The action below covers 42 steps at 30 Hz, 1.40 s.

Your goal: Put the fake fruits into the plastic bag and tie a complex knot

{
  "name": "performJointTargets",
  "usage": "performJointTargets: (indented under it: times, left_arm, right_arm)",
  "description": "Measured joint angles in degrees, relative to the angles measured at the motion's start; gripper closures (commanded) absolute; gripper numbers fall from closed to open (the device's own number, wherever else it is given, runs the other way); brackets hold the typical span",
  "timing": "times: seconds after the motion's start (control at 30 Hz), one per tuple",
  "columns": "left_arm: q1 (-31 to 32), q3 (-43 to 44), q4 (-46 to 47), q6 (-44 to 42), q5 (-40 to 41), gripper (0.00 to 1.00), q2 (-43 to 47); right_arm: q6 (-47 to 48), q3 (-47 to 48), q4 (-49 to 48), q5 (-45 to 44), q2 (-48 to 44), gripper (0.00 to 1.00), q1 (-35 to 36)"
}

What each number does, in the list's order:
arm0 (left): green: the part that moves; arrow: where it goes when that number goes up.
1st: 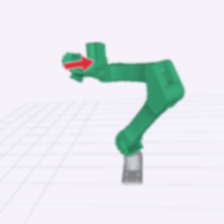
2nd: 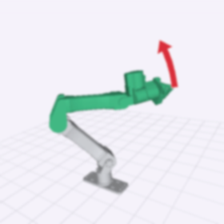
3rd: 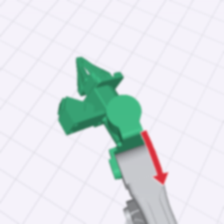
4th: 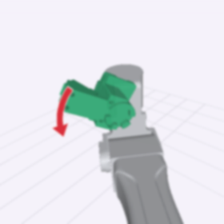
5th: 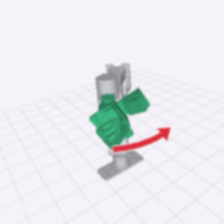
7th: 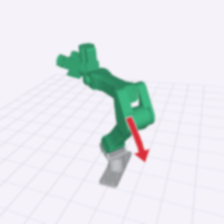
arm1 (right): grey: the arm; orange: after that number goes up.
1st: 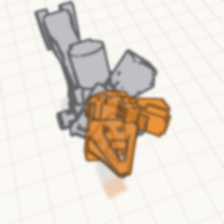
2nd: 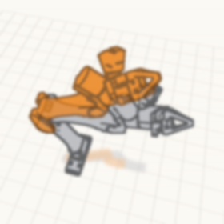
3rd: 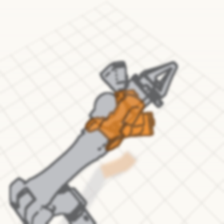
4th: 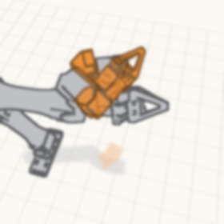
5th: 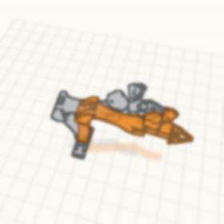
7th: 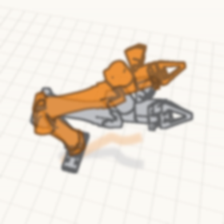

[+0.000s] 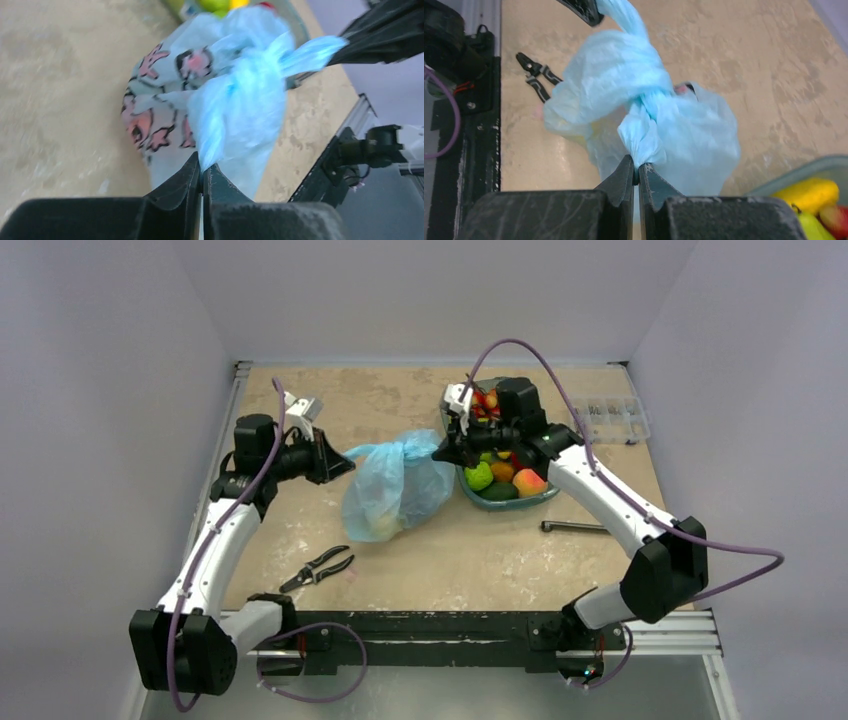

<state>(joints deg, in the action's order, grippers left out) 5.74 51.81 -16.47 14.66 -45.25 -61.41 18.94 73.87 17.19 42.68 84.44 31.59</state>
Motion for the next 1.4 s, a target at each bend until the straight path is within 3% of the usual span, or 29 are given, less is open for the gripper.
performJointTargets:
  times: [0.37,0.53,0.67,0.7,0.77,0.8,0.83,0.93,1.03,1.2,1.4]
  left_arm:
    - [-11.23,-8.17,-9.60,-2.29,9.29,1.00,-6.51]
    - [-11.17,-8.66,-10.67,-5.53,5.79,1.00,-5.60]
    - [-7.48,-8.66,-11.21,-10.36,6.34,1.00,-3.37]
    - [-6.21,-8.66,-11.50,-11.91,6.58,0.95,-2.93]
    - [-4.20,-8.66,-12.20,-14.99,6.54,0.67,-2.49]
    - [-3.54,-8.63,-12.63,-16.76,6.43,0.56,-2.40]
    - [-3.23,-8.61,-13.09,-18.21,6.29,0.47,-2.38]
    - [-3.06,-8.46,-14.47,-22.03,6.08,0.36,-2.32]
    - [-3.06,-8.20,-15.28,-25.99,5.88,0.32,-1.95]
    - [-3.08,-6.08,-16.02,-30.53,5.77,0.30,-1.81]
    - [-3.08,-5.40,-16.04,-35.17,5.99,0.30,-1.20]
  right_arm:
    - [14.80,-14.78,11.80,-1.55,-2.67,1.00,-6.93]
    - [20.98,-15.54,12.70,-1.01,-1.62,1.00,-11.32]
    - [23.71,-15.58,14.82,-1.27,-1.60,0.99,-10.97]
    - [24.59,-15.61,15.78,-1.36,-1.60,0.87,-10.80]
    - [26.51,-15.54,18.16,-1.38,-1.57,0.53,-10.49]
    - [27.61,-15.32,19.78,-1.38,-1.49,0.42,-10.36]
    - [28.68,-14.86,21.59,-1.42,-1.25,0.34,-10.23]
    - [31.10,-13.53,24.20,-1.49,-0.68,0.19,-10.03]
    - [32.24,-13.20,24.65,-1.64,-0.96,0.18,-9.64]
    - [31.61,-13.11,23.80,-2.99,-1.38,0.31,-5.33]
    - [27.34,-13.14,18.91,-4.39,-1.20,0.36,-0.48]
